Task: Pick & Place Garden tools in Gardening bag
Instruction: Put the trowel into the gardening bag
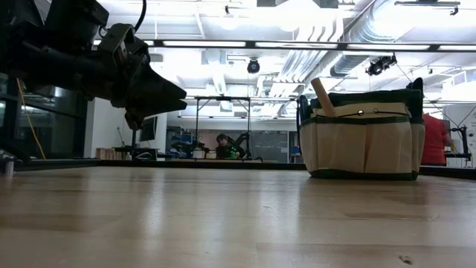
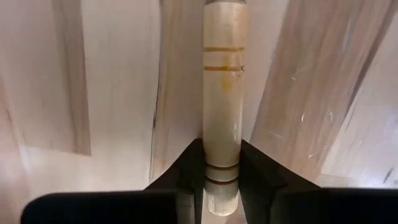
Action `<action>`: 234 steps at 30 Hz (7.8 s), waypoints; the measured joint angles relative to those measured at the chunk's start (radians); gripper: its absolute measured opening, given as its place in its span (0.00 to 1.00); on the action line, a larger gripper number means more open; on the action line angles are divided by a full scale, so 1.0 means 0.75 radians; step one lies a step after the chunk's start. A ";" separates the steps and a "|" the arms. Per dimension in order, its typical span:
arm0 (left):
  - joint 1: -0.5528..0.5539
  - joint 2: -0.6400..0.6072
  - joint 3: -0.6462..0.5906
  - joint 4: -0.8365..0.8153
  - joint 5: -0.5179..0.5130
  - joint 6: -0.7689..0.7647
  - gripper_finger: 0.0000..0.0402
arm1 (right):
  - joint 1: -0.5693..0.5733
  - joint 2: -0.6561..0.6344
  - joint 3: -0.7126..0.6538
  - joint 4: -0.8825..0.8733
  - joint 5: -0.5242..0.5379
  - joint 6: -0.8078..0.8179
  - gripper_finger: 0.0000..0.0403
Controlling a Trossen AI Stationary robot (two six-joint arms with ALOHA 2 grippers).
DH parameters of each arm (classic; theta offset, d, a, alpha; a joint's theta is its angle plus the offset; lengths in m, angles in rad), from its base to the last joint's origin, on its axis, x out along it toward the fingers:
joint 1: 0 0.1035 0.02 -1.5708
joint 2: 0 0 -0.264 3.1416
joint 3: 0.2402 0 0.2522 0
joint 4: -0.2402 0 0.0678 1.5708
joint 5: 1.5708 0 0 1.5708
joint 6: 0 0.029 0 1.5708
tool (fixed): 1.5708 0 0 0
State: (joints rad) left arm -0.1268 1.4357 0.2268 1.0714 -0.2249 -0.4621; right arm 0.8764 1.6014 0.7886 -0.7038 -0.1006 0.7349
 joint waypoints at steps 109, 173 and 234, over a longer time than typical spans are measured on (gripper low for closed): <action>-0.286 0.796 1.463 -1.214 -0.719 1.601 0.13 | -0.902 -0.338 -0.001 0.564 -0.296 -0.014 0.38; -0.232 0.572 1.169 -0.372 -0.095 1.065 0.13 | -0.167 -0.630 -0.001 0.932 1.175 -0.864 0.39; -0.180 0.575 1.170 -0.185 0.222 1.024 0.13 | -0.443 -0.474 -0.001 1.594 0.564 -1.311 0.24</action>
State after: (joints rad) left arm -0.2619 1.8671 1.1046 0.9323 -0.0582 0.3058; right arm 0.5442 1.2457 0.7879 0.4915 0.3225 -0.2485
